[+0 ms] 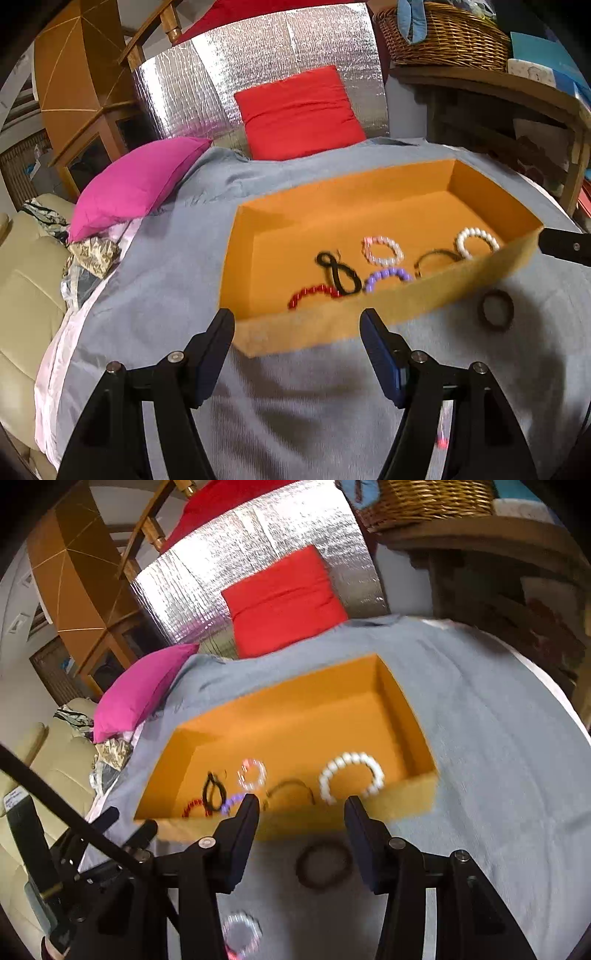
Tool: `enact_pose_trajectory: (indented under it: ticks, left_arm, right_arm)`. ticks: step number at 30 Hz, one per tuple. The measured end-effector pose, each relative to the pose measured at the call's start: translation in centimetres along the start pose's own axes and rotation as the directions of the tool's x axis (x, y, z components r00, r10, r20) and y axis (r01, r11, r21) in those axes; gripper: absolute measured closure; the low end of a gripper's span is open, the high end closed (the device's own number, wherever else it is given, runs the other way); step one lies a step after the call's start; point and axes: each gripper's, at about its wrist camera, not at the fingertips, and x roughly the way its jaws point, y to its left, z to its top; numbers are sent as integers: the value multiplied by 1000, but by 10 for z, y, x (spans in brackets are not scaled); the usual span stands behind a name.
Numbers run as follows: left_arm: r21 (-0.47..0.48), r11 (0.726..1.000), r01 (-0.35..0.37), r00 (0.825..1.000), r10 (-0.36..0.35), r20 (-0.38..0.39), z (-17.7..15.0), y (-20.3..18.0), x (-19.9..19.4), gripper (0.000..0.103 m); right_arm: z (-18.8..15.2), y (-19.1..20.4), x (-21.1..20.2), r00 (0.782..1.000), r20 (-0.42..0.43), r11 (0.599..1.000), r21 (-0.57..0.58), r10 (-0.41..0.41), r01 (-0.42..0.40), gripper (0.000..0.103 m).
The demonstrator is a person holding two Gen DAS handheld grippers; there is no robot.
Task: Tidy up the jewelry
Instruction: 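Move the left tool to the white-pink bead bracelet while the right tool approaches the dark red bangle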
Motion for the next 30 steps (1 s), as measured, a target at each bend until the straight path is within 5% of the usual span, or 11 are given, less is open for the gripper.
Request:
enact_pose_trajectory:
  ticks: [9,30]
  left_arm:
    - [18,999,33,999,-32,-18,-30,0,-16,32]
    - [51,993,110,989,-104,-102,-37,-17,2,31]
  right_arm:
    - [-32,-25,-17,999,-44,997,72,-13,17,52]
    - [-40,-28,19,978,-192,991,91,-81,100,52]
